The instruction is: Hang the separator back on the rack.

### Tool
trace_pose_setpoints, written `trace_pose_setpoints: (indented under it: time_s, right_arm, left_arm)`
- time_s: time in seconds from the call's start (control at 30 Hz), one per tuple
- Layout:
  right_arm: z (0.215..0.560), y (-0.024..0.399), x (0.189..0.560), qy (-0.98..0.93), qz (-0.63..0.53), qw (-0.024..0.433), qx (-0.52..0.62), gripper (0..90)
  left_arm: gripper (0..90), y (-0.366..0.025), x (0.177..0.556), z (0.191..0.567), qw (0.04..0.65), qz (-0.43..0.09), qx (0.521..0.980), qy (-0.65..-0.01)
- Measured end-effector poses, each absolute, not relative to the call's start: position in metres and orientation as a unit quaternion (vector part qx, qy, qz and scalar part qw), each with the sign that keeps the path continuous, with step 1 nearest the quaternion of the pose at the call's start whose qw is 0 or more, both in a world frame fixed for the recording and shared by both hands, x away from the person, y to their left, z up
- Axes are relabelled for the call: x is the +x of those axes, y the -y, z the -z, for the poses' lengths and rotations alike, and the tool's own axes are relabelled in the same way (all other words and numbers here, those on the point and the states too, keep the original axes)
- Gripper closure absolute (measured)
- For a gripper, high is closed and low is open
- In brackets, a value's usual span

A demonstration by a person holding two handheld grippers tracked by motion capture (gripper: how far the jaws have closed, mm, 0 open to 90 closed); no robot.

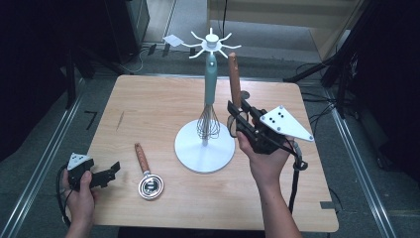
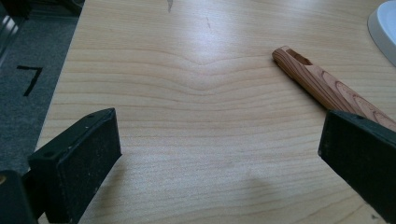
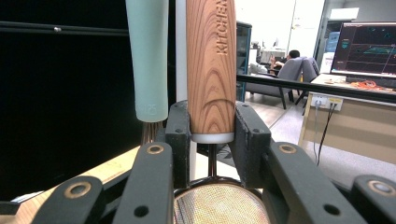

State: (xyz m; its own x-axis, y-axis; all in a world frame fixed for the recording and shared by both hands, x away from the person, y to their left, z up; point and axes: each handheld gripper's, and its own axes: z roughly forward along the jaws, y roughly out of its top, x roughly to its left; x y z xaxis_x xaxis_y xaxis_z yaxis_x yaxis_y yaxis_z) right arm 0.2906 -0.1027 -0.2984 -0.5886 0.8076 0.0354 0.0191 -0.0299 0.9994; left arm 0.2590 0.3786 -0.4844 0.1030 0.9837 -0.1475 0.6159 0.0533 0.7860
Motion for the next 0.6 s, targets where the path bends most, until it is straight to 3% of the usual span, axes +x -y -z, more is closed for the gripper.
trace_pose_setpoints:
  time_s: [0.6]
  right_arm:
    - [0.3021, 0.0983, 0.2977, -0.626, -0.64, 0.299, 0.331, 70.9]
  left_arm:
    - [0.0, -0.3786, 0.259, 0.4844, 0.373, -0.247, 0.643, -0.622]
